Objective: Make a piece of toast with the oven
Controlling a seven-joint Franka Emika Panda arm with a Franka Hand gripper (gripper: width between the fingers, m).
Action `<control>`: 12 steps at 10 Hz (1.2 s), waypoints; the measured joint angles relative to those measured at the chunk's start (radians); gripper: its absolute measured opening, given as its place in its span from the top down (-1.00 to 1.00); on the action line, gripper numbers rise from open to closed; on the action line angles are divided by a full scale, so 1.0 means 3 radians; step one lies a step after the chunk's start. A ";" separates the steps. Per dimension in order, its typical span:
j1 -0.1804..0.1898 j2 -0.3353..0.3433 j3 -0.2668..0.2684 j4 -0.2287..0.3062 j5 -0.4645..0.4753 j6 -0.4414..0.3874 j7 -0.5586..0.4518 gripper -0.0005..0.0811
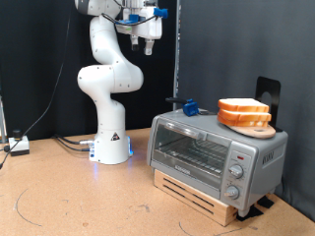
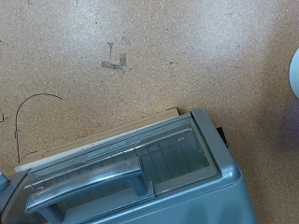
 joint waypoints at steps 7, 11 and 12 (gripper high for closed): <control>0.0380 -0.0023 -0.0099 0.0018 0.0180 0.0176 -0.1566 -0.99; 0.0682 -0.0057 -0.0514 -0.0123 0.0734 0.0662 -0.2915 -0.99; 0.0743 -0.0001 -0.0598 -0.0193 0.0699 0.0890 -0.3346 -0.99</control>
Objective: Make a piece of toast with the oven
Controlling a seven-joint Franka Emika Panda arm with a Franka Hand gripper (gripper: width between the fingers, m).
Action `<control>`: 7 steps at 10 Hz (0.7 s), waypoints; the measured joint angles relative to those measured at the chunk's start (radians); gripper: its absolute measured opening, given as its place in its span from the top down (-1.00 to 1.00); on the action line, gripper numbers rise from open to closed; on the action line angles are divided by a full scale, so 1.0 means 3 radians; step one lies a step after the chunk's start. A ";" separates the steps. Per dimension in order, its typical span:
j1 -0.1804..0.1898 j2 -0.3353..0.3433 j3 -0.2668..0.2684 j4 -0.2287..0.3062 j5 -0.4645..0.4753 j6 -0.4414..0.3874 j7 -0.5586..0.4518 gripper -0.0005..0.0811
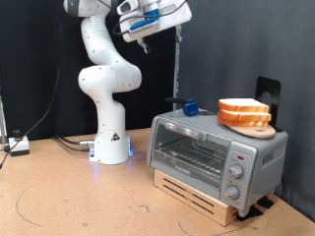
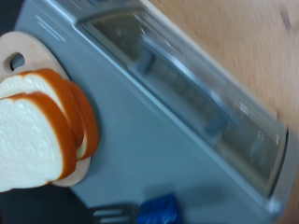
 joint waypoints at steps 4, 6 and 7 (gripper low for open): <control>0.0182 -0.0004 -0.0159 0.0058 0.0148 -0.0209 -0.0746 -0.99; 0.0367 -0.0173 -0.0313 0.0126 0.0168 -0.0661 -0.1382 -0.99; 0.0417 -0.0211 -0.0370 0.0113 0.0032 -0.0806 -0.1734 -0.99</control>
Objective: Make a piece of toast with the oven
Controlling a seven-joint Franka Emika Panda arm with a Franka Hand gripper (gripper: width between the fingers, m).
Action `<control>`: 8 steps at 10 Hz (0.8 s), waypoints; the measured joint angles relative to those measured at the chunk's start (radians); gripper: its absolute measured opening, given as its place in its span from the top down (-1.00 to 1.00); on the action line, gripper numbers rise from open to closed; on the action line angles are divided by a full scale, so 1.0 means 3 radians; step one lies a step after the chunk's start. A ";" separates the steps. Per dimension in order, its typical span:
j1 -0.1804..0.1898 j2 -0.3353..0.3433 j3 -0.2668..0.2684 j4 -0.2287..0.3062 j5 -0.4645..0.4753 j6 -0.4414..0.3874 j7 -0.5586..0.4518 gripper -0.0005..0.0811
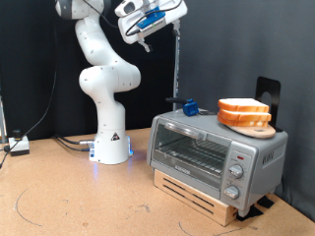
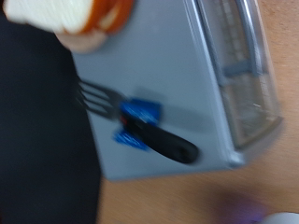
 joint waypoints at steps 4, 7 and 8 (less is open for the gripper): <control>0.0037 -0.0027 -0.0063 -0.0183 -0.0071 0.0308 -0.0444 -0.99; 0.0023 0.0152 -0.0121 -0.0423 -0.0292 0.0606 -0.0637 -0.99; 0.0007 0.0267 -0.0121 -0.0460 -0.0364 0.0707 -0.0625 -0.99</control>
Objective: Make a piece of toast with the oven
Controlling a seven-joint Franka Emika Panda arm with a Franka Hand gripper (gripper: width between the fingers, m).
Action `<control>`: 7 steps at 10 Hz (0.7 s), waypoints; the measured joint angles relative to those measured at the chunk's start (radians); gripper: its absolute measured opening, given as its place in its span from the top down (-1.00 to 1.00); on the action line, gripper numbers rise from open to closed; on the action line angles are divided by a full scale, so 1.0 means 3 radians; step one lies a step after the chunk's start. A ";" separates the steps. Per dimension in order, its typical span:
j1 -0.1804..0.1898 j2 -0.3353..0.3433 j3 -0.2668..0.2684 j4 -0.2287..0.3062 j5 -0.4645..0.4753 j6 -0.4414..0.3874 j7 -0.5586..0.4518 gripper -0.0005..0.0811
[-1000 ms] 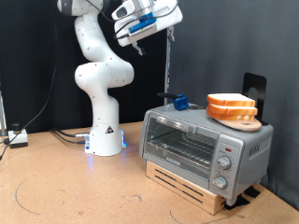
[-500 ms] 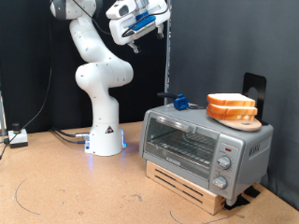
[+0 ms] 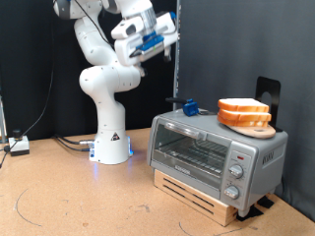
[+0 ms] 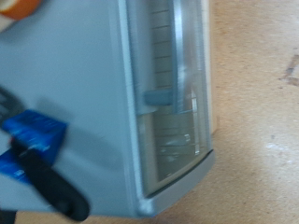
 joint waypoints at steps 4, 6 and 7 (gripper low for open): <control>0.0028 0.0066 -0.0109 -0.0132 0.0201 0.0487 -0.0402 -0.99; 0.0053 0.0115 -0.0199 -0.0347 0.0288 0.0961 -0.0635 -0.99; 0.0053 0.0177 -0.0204 -0.0414 0.0289 0.1021 -0.0647 -0.99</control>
